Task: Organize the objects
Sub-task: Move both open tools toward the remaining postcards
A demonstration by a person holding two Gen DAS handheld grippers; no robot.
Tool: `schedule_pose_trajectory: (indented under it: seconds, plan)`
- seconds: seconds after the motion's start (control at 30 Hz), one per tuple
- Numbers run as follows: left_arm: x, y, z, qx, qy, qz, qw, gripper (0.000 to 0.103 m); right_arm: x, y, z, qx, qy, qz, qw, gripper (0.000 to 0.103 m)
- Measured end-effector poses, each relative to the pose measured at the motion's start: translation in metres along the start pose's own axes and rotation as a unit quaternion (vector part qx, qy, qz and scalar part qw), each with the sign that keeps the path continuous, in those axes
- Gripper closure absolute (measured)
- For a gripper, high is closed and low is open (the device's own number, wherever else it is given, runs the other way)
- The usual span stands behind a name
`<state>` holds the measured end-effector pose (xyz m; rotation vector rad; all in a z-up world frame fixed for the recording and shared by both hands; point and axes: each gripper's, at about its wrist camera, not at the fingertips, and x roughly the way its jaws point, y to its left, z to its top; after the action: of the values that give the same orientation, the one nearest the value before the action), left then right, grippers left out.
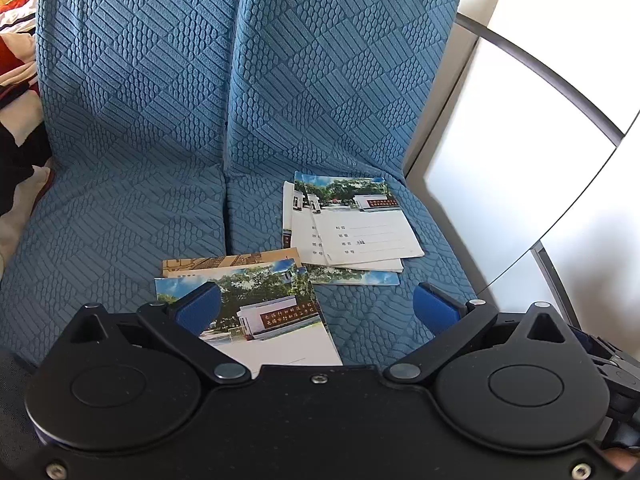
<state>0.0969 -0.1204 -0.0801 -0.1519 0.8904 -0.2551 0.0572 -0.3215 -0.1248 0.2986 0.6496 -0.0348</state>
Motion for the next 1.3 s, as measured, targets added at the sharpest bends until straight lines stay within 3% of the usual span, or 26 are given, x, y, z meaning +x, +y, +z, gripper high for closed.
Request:
schedule_pose_trajectory:
  seconds: [0.67,0.8,1.17,1.23,1.3]
  plan:
    - [0.056,-0.010,0.017,0.004,0.027,-0.006,0.9996,0.001,0.044,-0.025,0.000,0.014,0.023,-0.013,1.000,0.001]
    - [0.074,-0.007,0.024,-0.004,0.033,-0.011,0.9994,0.002,0.061,-0.030,0.001,0.024,0.028,-0.008,0.999,0.005]
    - [0.145,-0.003,0.040,-0.030,0.073,-0.044,0.9959,0.035,0.119,-0.036,0.005,0.030,0.045,0.001,0.999,0.040]
    - [0.161,-0.001,0.042,-0.039,0.084,-0.052,0.9943,0.045,0.133,-0.036,0.005,0.028,0.056,0.002,0.998,0.059]
    - [0.178,0.000,0.043,-0.050,0.098,-0.064,0.9919,0.052,0.147,-0.037,0.006,0.027,0.064,0.000,0.998,0.068]
